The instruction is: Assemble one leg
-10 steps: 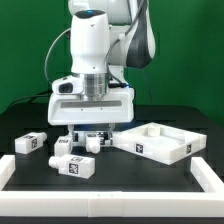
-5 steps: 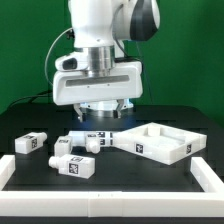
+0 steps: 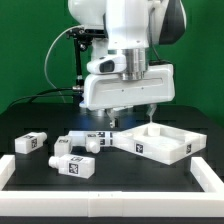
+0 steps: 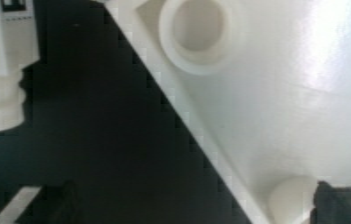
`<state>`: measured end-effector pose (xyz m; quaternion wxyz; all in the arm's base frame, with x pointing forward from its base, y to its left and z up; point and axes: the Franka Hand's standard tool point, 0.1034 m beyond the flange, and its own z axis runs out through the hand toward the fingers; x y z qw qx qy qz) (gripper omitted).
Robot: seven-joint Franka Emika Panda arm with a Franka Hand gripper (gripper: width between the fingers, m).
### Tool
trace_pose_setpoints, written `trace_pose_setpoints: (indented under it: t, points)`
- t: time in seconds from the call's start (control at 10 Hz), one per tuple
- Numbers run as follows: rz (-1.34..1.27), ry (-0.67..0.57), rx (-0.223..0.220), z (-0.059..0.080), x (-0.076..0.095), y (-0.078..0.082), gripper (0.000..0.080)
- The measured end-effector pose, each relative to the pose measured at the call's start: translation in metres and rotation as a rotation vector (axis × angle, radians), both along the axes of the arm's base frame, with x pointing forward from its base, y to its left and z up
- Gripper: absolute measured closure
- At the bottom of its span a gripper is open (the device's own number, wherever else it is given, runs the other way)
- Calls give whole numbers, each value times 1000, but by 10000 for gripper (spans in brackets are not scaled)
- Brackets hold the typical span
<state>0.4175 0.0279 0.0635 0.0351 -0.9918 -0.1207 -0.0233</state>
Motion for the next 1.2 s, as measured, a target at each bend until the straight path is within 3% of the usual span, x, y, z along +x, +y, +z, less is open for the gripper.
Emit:
trace_pose_setpoints:
  t: [0.2,0.3,0.6,0.9,1.2]
  points:
    - [10,-1,-2,-2,0,1,151]
    - [113,-44,-25,-7,8,4,151]
    - [289,-80,-40,-41,10,36,151]
    - [291,-69,-41,-41,11,32,151]
    - [240,-26,-32,-55,17,28,151]
